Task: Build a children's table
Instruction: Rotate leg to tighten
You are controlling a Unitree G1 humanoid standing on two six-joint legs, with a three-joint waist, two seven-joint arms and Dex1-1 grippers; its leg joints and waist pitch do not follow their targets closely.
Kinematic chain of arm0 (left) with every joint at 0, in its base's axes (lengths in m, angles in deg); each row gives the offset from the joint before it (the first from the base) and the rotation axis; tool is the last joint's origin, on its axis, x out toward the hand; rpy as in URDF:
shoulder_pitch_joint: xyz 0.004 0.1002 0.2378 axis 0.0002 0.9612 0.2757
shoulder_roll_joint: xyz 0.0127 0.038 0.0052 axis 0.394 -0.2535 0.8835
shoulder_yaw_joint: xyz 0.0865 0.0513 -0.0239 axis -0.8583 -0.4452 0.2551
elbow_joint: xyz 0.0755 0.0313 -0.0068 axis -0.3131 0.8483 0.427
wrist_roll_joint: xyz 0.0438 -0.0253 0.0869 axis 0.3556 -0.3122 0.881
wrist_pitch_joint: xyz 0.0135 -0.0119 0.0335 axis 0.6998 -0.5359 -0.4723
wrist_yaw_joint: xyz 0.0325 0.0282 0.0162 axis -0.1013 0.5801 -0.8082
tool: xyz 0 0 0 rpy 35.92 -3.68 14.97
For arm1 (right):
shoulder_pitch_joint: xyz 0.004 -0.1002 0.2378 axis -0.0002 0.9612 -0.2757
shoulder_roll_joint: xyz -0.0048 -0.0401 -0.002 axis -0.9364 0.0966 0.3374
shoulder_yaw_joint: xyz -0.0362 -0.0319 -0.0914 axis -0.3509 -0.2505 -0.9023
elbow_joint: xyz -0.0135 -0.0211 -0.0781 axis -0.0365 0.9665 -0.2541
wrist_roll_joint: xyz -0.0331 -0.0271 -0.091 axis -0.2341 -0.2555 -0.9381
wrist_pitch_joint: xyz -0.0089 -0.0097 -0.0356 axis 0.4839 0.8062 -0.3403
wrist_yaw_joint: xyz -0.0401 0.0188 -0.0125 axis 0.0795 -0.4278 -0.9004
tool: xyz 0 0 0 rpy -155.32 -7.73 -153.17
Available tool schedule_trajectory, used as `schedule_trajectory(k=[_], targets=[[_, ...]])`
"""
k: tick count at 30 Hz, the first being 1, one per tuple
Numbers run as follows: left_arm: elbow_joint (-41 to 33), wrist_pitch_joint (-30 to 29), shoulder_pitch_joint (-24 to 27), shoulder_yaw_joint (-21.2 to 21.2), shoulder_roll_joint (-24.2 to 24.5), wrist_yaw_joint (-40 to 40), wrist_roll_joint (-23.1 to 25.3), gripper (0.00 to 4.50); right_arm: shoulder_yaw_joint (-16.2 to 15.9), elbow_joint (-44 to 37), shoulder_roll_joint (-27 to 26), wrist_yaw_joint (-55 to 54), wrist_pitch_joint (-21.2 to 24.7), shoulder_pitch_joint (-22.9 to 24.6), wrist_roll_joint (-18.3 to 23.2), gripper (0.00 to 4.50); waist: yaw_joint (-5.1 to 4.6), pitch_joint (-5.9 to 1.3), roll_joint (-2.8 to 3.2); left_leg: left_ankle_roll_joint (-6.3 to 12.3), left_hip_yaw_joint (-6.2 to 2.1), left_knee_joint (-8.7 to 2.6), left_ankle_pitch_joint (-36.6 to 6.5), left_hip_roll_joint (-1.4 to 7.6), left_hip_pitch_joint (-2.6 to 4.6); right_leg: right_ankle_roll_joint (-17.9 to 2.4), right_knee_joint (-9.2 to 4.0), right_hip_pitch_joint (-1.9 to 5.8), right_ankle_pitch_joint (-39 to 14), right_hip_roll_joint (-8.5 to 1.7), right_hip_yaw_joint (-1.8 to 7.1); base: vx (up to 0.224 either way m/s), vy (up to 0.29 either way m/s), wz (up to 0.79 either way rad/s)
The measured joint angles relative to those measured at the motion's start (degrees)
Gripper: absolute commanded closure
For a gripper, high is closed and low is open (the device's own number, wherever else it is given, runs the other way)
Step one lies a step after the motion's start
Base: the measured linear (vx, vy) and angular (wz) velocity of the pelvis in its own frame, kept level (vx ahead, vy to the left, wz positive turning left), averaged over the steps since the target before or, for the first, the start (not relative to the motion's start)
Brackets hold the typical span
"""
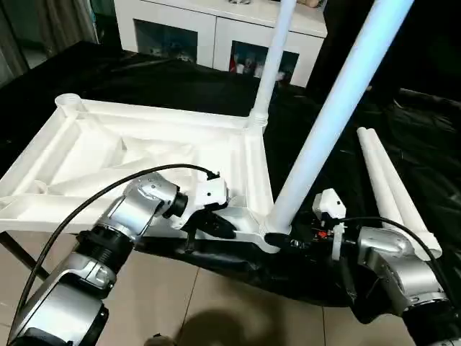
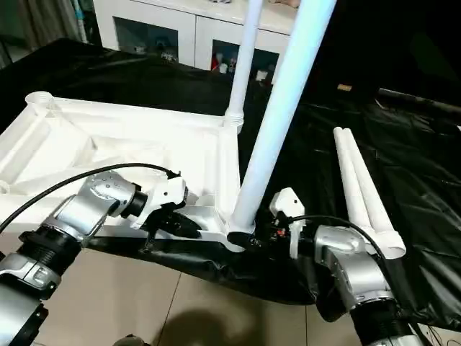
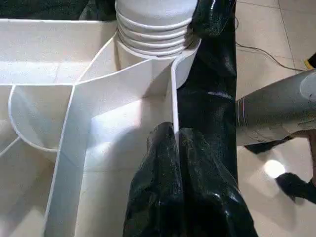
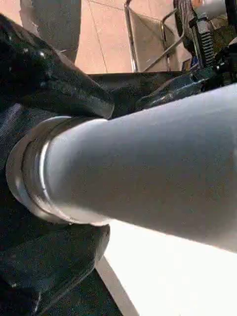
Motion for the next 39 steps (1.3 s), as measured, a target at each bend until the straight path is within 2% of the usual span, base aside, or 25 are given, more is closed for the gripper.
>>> schedule_trajectory(k=[4,11,15,18,21,25,30,31,33,37,39], targets=[[0.00,0.00,0.00,-0.17,0.36,0.06,0.00,4.50,-0.27,0.00,-0.47,-0.41,-0.03,0.00,-0.27,1.70,-0.18,0.00,0.11,0.00,-0.01,0.00,0.00,0.00,0.02,-0.01,0.00,0.01,0.01,0.01,0.01,0.000,0.000,0.00],[0.00,0.00,0.00,-0.37,0.39,0.11,0.04,4.50,-0.42,-0.51,-1.39,-1.83,-0.26,0.61,-0.99,1.80,-0.25,-0.01,0.17,-0.01,-0.02,-0.01,0.00,0.00,0.14,-0.02,0.02,0.10,0.01,0.03,0.00,0.000,0.000,0.00],[3.11,0.05,-0.81,1.27,-1.96,-4.94,1.12,4.50,2.14,3.16,-5.80,-9.60,-2.50,0.48,-1.33,1.80,-0.51,-0.03,0.15,-0.01,-0.03,0.05,0.00,0.00,0.24,-0.08,0.02,0.17,0.06,0.03,0.01,0.000,0.000,0.00],[7.82,-0.08,-2.66,2.86,-5.79,-13.19,2.16,4.50,4.73,9.37,-10.92,-21.08,-4.52,-3.07,-2.14,1.80,-1.28,-0.03,0.15,-0.01,-0.08,0.21,0.00,-0.02,0.21,0.07,0.01,0.10,0.00,0.02,0.01,0.000,0.000,0.00],[10.64,-0.16,-3.63,3.45,-8.61,-17.87,2.20,4.50,7.18,12.58,-13.91,-27.31,-5.20,-4.80,-1.95,1.80,-1.56,-0.01,0.17,-0.01,-0.10,0.24,0.00,-0.03,0.23,0.07,0.01,0.11,0.01,0.01,0.01,0.000,0.000,0.00],[17.64,-0.02,-7.42,4.72,-13.24,-28.23,3.33,4.50,11.49,20.88,-20.47,-41.69,-7.44,-11.57,-1.86,1.80,-1.79,0.25,0.59,-0.01,-0.16,0.24,0.00,-0.04,0.16,0.04,0.00,-0.03,0.06,0.01,-0.05,0.000,0.000,0.00],[20.12,1.29,-8.59,5.28,-14.57,-31.41,4.10,4.50,11.92,25.24,-22.17,-46.85,-9.75,-14.88,-2.86,1.80,-1.71,0.32,0.72,-0.01,-0.18,0.23,0.00,-0.04,0.15,-0.05,-0.02,-0.01,0.29,0.02,-0.06,0.000,0.000,0.00],[20.23,1.46,-8.64,5.41,-14.57,-31.41,4.12,4.50,12.01,25.49,-22.26,-46.89,-10.12,-15.00,-3.15,1.46,-1.69,0.31,0.74,-0.02,-0.18,0.21,0.00,-0.04,0.15,-0.09,-0.01,-0.01,0.33,0.02,-0.06,0.000,0.000,0.00],[20.32,1.96,-8.72,5.43,-14.43,-30.88,4.40,4.50,12.28,25.70,-22.25,-44.85,-10.41,-15.05,-3.29,1.11,-1.67,0.29,0.76,-0.02,-0.16,0.18,0.00,-0.04,0.15,-0.33,-0.01,-0.01,0.49,0.02,-0.06,0.000,0.000,0.00],[20.30,2.91,-8.72,4.96,-13.90,-28.56,4.44,4.50,12.42,24.87,-20.81,-39.84,-10.36,-14.11,-3.15,0.77,-1.48,0.32,0.82,-0.01,-0.14,0.12,0.00,-0.03,0.13,-0.25,-0.04,-0.02,0.43,0.02,-0.06,0.000,0.000,0.00],[20.09,3.59,-8.70,4.57,-13.11,-26.48,4.42,4.50,10.52,23.18,-18.24,-36.76,-10.30,-12.68,-3.38,0.67,-1.26,0.34,0.85,-0.01,-0.11,0.12,0.00,-0.03,0.11,-0.24,-0.08,-0.03,0.40,0.02,-0.05,0.000,0.000,0.00]])
